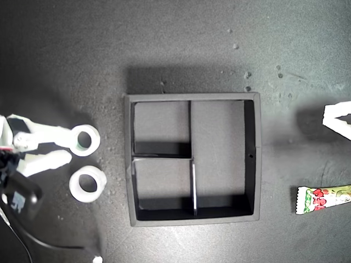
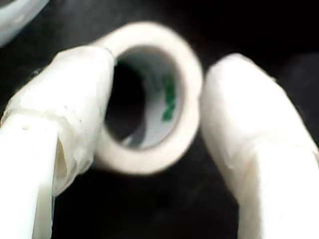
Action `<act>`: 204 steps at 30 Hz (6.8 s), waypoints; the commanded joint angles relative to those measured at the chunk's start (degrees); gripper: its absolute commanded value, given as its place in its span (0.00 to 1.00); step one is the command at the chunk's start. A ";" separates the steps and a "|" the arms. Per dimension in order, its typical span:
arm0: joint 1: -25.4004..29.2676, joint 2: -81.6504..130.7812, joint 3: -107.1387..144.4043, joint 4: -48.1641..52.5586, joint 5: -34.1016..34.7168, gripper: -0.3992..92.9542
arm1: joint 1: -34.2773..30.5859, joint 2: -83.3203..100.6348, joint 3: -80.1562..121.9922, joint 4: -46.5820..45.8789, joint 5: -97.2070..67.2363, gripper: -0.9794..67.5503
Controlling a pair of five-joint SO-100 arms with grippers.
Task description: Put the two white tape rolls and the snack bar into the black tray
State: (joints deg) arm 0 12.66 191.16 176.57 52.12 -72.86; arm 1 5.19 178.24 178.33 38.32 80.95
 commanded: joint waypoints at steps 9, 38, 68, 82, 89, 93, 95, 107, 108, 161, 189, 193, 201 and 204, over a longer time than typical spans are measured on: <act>-1.05 -7.21 -18.46 -3.16 10.02 0.26 | -1.32 0.35 0.70 0.79 35.33 0.01; 2.64 -64.07 -40.17 3.34 -3.25 0.19 | -11.07 0.35 0.70 -11.51 0.26 0.04; 4.13 -54.58 -32.43 -5.10 0.26 0.17 | -13.18 0.35 0.70 -9.93 0.97 0.02; 6.15 -57.74 -34.28 -6.50 1.58 0.17 | -13.54 0.35 0.70 -8.53 2.11 0.01; 6.15 -59.50 -30.94 -10.28 0.35 0.17 | -13.62 0.35 0.70 -8.44 2.37 0.01; 5.10 -60.47 -29.71 -10.63 -0.35 0.17 | -14.06 0.35 0.70 -8.35 2.46 0.01; 4.66 -59.85 -28.83 -10.63 -0.44 0.17 | -14.41 0.35 0.70 -8.44 2.46 0.01; -0.53 -57.83 -29.09 -7.03 0.44 0.06 | -17.14 0.35 0.70 -15.73 -6.59 0.03; -0.88 -57.48 -30.50 -5.36 1.14 0.05 | -17.75 0.35 0.53 -17.93 -10.02 0.06; 7.82 -161.63 -176.66 53.00 3.78 0.16 | -37.00 -37.97 -53.00 14.33 -7.47 0.32; 10.02 -98.00 -108.63 49.92 -7.47 0.23 | -45.70 -37.09 -18.81 -2.64 43.95 0.01; 16.52 -94.66 -96.15 40.25 -13.01 0.23 | -41.40 -37.09 -33.05 13.27 44.74 0.01; 23.38 -89.03 -72.42 18.63 -21.18 0.22 | -30.85 -36.91 -41.57 16.00 51.24 0.01; 24.79 -91.67 -73.21 17.31 -21.18 0.22 | -29.62 -36.65 -37.35 11.25 56.95 0.01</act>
State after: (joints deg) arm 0 36.21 99.23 103.54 71.81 -93.34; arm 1 -25.84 141.24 140.27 52.82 133.51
